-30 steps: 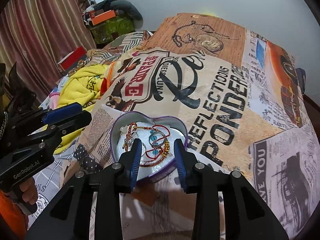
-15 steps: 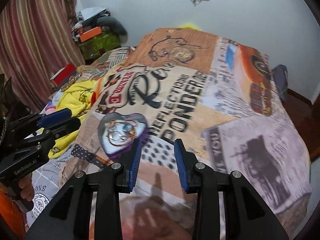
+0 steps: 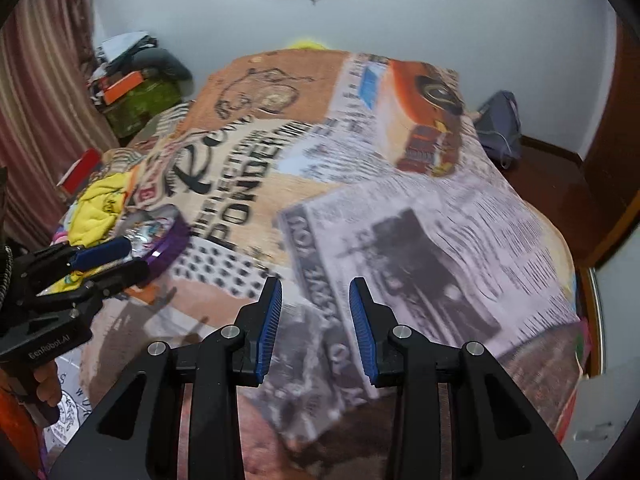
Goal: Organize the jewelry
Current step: 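Withdraw both tools from the tin toward the last gold ring and earring, then grasp the gold ring with left tool while right tool grasps an earring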
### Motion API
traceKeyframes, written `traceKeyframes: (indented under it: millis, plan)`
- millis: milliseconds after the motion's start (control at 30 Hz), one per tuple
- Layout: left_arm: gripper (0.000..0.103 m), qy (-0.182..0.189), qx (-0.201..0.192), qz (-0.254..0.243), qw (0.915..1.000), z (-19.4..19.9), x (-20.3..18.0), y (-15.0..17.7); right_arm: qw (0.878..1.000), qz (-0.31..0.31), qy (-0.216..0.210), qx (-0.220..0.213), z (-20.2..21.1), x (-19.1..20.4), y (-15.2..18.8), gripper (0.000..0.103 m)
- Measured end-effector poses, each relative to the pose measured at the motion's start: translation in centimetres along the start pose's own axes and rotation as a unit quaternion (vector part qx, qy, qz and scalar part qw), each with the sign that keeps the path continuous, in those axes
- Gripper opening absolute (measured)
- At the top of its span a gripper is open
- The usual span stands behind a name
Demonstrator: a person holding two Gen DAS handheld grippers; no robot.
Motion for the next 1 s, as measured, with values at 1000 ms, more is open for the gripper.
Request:
traceKeyframes:
  millis: [1000]
  plan:
    - [0.006,0.010,0.043,0.013,0.9989,-8.3,-1.3,0.4,0.999,-0.039,-0.007,0.035,-2.0,-2.6,2.3,0.032]
Point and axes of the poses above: each gripper's, at about its wrist camera, not at the fingertips, and z roughly against the way its jaws point, x to its left, y to its underside, the point moved 4 cm from there along -z, roughly the way its jaws point, and after that the axes turned 13 degrees about -x, right-handed, at the moved point
